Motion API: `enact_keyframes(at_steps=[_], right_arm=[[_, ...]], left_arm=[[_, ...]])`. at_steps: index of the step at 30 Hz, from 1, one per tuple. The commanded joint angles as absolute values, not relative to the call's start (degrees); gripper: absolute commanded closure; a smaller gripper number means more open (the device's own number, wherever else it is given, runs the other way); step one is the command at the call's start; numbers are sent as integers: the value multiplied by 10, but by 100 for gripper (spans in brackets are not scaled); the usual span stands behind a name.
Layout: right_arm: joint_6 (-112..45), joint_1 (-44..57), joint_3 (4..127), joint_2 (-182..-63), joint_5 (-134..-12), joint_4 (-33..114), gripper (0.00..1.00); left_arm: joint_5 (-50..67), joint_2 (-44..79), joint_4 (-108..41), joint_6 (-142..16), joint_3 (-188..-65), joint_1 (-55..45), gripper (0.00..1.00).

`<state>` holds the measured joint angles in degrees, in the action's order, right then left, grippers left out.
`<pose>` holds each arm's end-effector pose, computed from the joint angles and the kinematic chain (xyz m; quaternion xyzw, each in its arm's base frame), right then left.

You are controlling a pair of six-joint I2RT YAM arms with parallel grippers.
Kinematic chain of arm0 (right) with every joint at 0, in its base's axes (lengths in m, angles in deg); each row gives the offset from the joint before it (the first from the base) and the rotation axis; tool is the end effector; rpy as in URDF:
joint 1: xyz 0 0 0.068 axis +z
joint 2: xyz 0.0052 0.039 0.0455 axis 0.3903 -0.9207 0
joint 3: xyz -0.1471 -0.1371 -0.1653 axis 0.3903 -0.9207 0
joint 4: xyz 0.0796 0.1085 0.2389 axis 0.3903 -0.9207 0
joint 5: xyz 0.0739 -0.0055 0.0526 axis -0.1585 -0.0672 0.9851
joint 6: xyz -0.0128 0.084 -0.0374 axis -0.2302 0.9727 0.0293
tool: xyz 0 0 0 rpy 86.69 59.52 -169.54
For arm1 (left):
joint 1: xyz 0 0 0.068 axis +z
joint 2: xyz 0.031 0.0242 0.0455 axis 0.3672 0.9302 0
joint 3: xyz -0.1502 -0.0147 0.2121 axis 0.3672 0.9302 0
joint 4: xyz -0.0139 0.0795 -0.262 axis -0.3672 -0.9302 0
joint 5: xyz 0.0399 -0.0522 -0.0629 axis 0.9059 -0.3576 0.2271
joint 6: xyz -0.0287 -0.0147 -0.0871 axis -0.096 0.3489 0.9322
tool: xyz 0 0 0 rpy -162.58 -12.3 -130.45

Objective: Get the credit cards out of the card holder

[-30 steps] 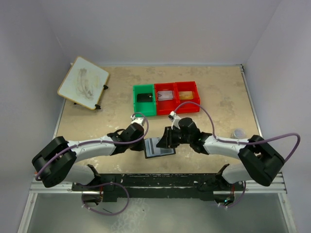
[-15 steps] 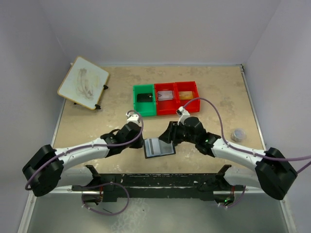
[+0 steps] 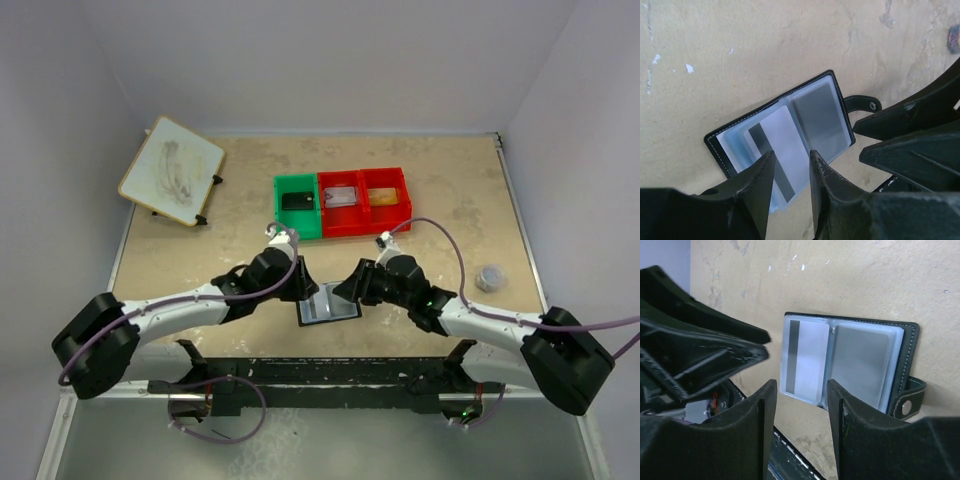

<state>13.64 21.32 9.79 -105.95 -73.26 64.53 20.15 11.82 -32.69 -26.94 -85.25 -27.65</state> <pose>0.1962 0.2054 0.1419 0.0350 0.8261 0.4560 0.3292 0.1986 -0.2226 0.1407 -0.0039 0.8913 -0.3224 0.3189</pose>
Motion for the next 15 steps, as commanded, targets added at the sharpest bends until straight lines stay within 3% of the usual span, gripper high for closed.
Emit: enact_keyframes(at_steps=[1, 5, 15], right_arm=[[145, 215, 95, -1094, -686, 729, 54], [133, 215, 109, -1137, -663, 728, 56], [113, 215, 145, -1232, -626, 765, 58]], left_arm=[[153, 177, -274, -257, -845, -278, 72], [190, 216, -312, -270, -837, -280, 85], [221, 222, -348, -285, -824, -281, 87]])
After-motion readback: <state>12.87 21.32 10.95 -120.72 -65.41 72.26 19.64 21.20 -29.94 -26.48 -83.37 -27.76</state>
